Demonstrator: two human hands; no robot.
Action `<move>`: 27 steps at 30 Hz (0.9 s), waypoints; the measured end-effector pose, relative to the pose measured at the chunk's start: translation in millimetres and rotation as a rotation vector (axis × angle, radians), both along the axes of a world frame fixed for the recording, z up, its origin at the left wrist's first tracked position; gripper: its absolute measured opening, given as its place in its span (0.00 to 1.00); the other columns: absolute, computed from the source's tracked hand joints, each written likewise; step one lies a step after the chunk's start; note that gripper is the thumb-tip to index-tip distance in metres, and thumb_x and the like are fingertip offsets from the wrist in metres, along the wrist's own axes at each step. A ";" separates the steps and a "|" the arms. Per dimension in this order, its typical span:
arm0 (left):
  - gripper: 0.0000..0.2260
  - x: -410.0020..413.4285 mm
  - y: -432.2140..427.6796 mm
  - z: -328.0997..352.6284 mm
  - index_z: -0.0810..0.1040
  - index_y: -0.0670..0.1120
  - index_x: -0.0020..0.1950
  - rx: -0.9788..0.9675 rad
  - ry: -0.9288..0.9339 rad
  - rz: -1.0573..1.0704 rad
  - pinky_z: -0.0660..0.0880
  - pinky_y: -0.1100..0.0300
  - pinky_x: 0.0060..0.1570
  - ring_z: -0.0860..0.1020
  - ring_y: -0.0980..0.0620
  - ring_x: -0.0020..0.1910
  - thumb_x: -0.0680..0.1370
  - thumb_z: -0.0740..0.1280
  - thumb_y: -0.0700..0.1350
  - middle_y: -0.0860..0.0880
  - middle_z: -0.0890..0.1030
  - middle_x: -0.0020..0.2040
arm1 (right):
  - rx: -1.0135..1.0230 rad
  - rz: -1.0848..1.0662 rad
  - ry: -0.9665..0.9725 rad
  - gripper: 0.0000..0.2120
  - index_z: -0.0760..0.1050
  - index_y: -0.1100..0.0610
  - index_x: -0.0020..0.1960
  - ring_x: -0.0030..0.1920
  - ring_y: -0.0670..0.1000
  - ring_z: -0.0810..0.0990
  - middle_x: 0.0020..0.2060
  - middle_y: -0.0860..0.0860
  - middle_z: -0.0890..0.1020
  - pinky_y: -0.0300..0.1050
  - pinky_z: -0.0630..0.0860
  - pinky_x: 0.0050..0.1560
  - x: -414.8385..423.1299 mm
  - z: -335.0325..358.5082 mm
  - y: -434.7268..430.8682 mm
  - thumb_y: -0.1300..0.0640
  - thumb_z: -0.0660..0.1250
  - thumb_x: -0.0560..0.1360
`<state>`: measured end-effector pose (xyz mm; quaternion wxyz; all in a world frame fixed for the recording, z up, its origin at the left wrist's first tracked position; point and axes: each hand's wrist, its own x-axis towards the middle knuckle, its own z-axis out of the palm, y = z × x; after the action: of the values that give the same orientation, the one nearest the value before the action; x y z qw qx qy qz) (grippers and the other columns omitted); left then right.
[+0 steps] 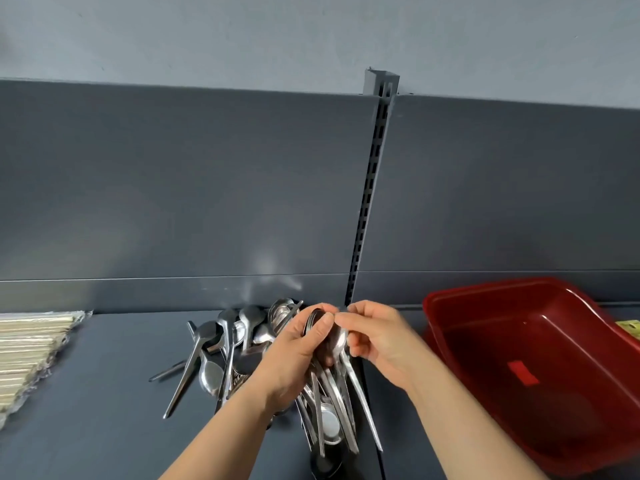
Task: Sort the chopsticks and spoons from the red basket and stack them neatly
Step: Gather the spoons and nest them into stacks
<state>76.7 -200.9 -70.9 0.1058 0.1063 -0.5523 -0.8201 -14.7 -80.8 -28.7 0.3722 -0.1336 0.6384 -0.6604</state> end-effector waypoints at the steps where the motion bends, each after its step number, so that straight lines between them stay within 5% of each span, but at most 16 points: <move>1: 0.14 3.2 -0.6 -2.3 0.79 0.46 0.57 0.008 0.001 -0.019 0.72 0.61 0.31 0.72 0.53 0.30 0.75 0.69 0.52 0.47 0.77 0.37 | -0.038 0.000 -0.053 0.09 0.75 0.59 0.40 0.25 0.46 0.72 0.26 0.51 0.75 0.37 0.71 0.26 2.3 -2.5 -2.3 0.62 0.76 0.67; 3: 0.15 10.0 -1.8 -6.4 0.80 0.48 0.57 0.023 0.010 -0.064 0.73 0.63 0.32 0.74 0.54 0.32 0.74 0.73 0.52 0.48 0.79 0.39 | -0.082 -0.007 -0.128 0.15 0.76 0.59 0.41 0.25 0.45 0.74 0.29 0.51 0.77 0.37 0.73 0.26 6.1 -7.3 -7.2 0.57 0.79 0.62; 9: 0.19 22.4 -11.8 -13.4 0.77 0.44 0.62 0.130 -0.031 -0.047 0.73 0.63 0.31 0.79 0.52 0.40 0.73 0.74 0.46 0.44 0.81 0.47 | -0.124 0.039 -0.226 0.05 0.82 0.61 0.46 0.28 0.45 0.76 0.36 0.52 0.84 0.35 0.72 0.27 11.7 -22.1 -18.7 0.59 0.70 0.75; 13: 0.19 29.6 -18.0 -16.2 0.75 0.43 0.63 0.146 -0.075 0.011 0.72 0.60 0.31 0.79 0.48 0.41 0.74 0.71 0.46 0.41 0.83 0.51 | -0.022 0.101 -0.057 0.06 0.84 0.57 0.45 0.28 0.44 0.70 0.39 0.57 0.79 0.35 0.65 0.26 13.7 -27.0 -16.4 0.57 0.69 0.76; 18: 0.22 33.3 -30.9 -20.0 0.74 0.53 0.68 0.204 -0.082 0.094 0.73 0.53 0.44 0.73 0.42 0.47 0.74 0.68 0.47 0.40 0.77 0.50 | 0.195 0.334 0.230 0.09 0.79 0.55 0.46 0.37 0.46 0.78 0.37 0.48 0.81 0.40 0.75 0.40 24.7 -28.9 -6.4 0.54 0.76 0.69; 23: 0.15 34.6 -34.9 -24.7 0.76 0.51 0.63 0.241 -0.075 0.153 0.76 0.55 0.34 0.77 0.48 0.34 0.78 0.64 0.41 0.45 0.77 0.38 | 0.158 0.443 0.182 0.07 0.80 0.56 0.44 0.32 0.45 0.77 0.33 0.48 0.80 0.39 0.76 0.37 30.4 -33.0 -3.6 0.66 0.73 0.71; 27: 0.11 37.6 -37.3 -32.2 0.78 0.51 0.49 0.311 -0.109 0.302 0.73 0.55 0.31 0.75 0.47 0.31 0.77 0.59 0.38 0.45 0.78 0.38 | 0.173 0.328 0.198 0.03 0.83 0.57 0.44 0.34 0.46 0.79 0.36 0.52 0.83 0.38 0.77 0.36 26.2 -45.7 5.4 0.62 0.71 0.73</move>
<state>114.4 -238.3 -103.1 0.1796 0.2469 -0.4020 -0.8632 11.5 -75.5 -74.4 0.4203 -0.2674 0.6959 -0.5172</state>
